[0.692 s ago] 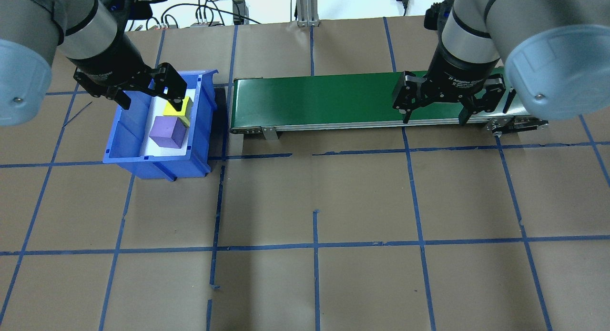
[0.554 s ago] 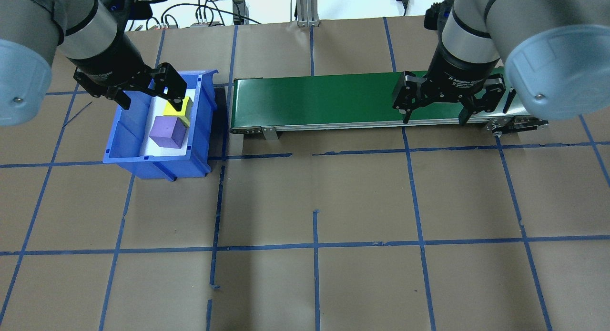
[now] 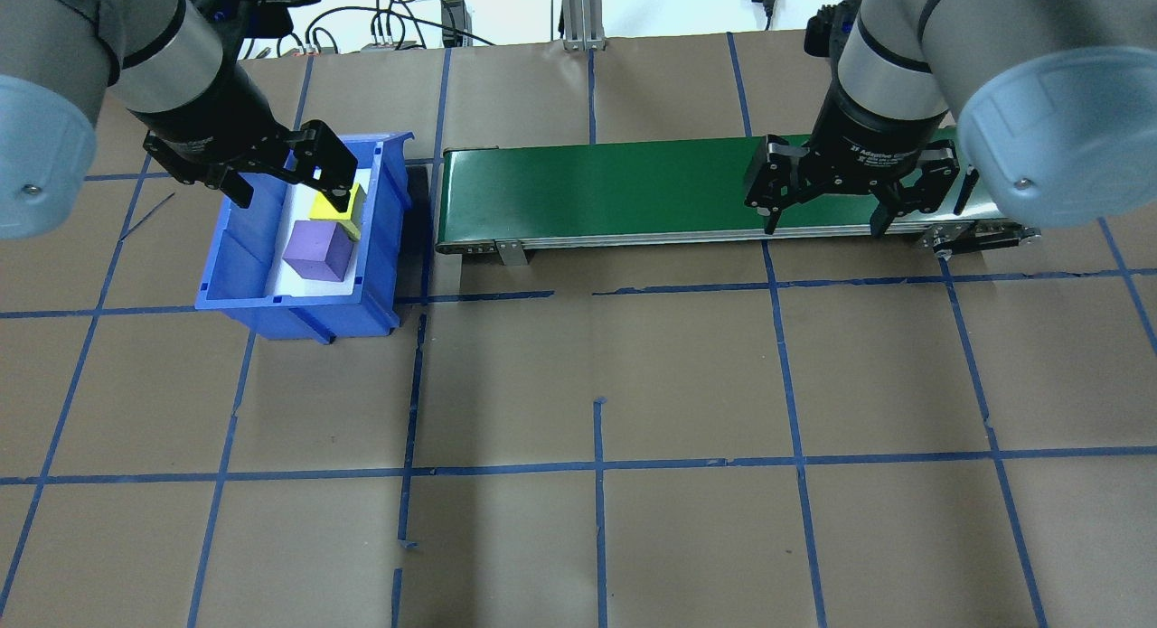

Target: Move block left to right into plate

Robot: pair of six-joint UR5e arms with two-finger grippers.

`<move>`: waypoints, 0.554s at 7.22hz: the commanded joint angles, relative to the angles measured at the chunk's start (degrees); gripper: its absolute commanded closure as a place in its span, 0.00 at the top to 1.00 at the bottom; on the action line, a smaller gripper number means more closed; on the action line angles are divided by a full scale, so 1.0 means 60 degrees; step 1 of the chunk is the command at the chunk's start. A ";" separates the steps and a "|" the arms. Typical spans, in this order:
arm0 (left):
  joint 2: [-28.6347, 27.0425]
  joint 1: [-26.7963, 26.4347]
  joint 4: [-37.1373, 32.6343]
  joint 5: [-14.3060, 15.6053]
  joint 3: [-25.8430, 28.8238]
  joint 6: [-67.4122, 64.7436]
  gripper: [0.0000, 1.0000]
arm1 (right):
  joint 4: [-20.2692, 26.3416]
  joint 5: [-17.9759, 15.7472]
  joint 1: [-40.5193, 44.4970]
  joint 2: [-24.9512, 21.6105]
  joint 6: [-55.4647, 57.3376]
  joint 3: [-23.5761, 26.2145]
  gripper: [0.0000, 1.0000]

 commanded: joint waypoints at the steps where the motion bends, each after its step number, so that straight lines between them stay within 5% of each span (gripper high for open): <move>1: 0.0075 0.0025 -0.0063 0.0055 0.0033 0.0213 1.00 | 0.0014 0.0000 0.0000 0.0000 0.0000 -0.0001 1.00; 4: -0.0668 0.0274 0.0111 0.0012 -0.0272 0.0331 1.00 | -0.0001 0.0000 0.0000 0.0000 0.0000 -0.0001 1.00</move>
